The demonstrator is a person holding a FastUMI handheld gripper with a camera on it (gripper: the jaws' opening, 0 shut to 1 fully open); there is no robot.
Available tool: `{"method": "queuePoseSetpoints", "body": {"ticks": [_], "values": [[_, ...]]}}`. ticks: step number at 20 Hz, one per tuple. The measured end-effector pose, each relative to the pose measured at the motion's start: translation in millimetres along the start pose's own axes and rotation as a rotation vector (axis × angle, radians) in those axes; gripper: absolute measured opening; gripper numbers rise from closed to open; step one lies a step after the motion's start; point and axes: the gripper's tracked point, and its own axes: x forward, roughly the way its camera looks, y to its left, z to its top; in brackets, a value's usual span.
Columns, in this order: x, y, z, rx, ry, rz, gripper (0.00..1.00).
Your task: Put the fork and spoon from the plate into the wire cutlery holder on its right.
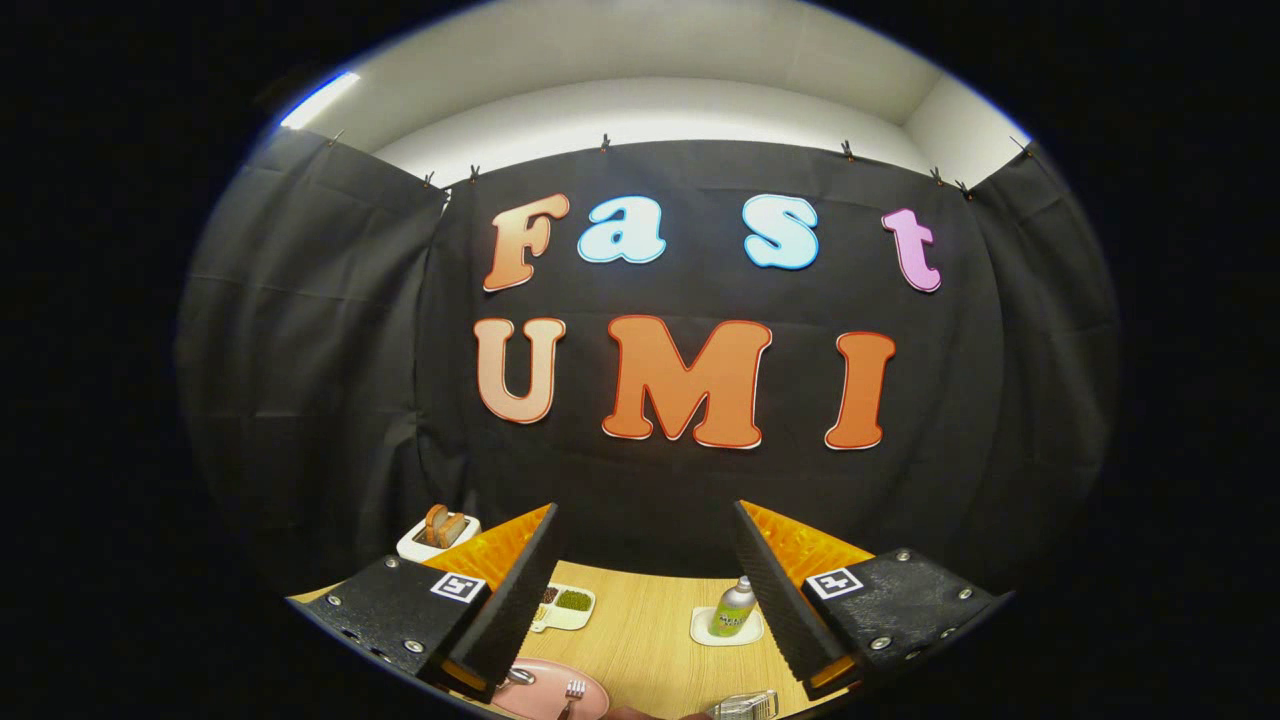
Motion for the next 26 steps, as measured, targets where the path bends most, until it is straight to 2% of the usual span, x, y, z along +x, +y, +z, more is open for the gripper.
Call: {"method": "queuePoseSetpoints", "body": {"ticks": [4, 11, 18, 20, 23, 26], "values": [[5, 10, -34, -0.006, 0.089, 0.012, 1.0], [5, 58, -121, -0.021, 0.367, 0.132, 1.0], [-17, 93, -239, -0.058, 0.693, 0.199, 1.0], [-27, 96, -273, -0.045, 0.799, 0.208, 0.97], [-53, 105, -328, -0.002, 0.973, 0.232, 0.87], [-62, 98, -361, -0.023, 1.046, 0.204, 0.79]]}}
